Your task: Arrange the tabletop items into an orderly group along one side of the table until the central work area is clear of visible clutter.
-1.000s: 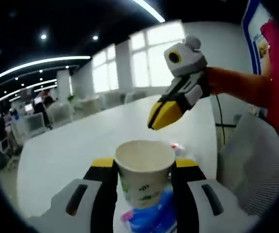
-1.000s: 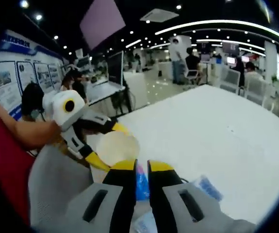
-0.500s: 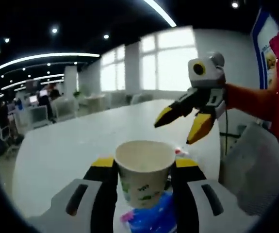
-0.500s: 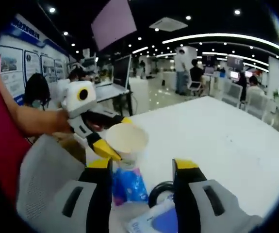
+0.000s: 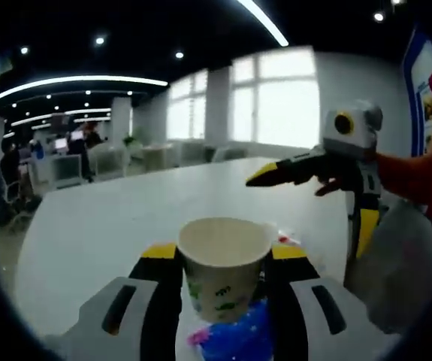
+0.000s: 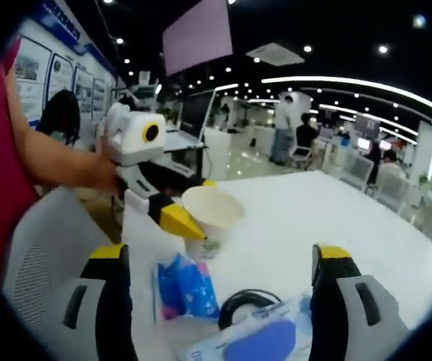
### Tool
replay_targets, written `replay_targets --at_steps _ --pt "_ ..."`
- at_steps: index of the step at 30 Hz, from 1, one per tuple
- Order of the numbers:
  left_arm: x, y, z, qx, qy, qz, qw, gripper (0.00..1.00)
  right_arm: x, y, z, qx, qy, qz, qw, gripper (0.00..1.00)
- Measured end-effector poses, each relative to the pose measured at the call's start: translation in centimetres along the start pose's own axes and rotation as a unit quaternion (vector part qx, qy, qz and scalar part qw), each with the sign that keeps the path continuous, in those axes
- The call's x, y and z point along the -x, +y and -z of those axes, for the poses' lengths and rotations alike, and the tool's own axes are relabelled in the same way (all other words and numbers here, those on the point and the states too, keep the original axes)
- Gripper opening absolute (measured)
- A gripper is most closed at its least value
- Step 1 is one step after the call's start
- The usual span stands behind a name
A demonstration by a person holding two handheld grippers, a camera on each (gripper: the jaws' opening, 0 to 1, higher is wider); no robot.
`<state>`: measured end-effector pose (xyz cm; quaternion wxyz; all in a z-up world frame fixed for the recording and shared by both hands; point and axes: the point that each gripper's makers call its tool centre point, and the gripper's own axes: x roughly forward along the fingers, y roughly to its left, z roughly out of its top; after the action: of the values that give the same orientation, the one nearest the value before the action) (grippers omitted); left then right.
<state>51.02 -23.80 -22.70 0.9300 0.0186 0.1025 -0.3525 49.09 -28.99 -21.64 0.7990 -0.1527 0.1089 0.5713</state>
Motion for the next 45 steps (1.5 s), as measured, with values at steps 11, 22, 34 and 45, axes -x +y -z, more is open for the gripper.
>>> replay_targets --at_steps 11,22,34,45 --pt "-1.4 3.3 0.2 0.037 -0.010 -0.041 0.9984 0.40 -0.2 -0.2 1.4 -0.037 -0.002 0.002 0.9993 0.99" --pt "-4.6 6.8 0.6 0.064 -0.024 -0.084 0.9941 0.40 -0.1 -0.9 1.9 -0.056 -0.008 0.003 0.9984 0.97" --pt "-6.7 11.2 4.3 0.092 -0.013 -0.174 0.9805 0.40 -0.1 -1.3 2.5 -0.078 -0.009 0.000 0.9969 0.97" --pt "-8.0 12.4 6.9 0.083 0.008 -0.211 0.9738 0.40 0.1 -1.8 2.6 -0.096 -0.016 0.001 0.9953 0.96"
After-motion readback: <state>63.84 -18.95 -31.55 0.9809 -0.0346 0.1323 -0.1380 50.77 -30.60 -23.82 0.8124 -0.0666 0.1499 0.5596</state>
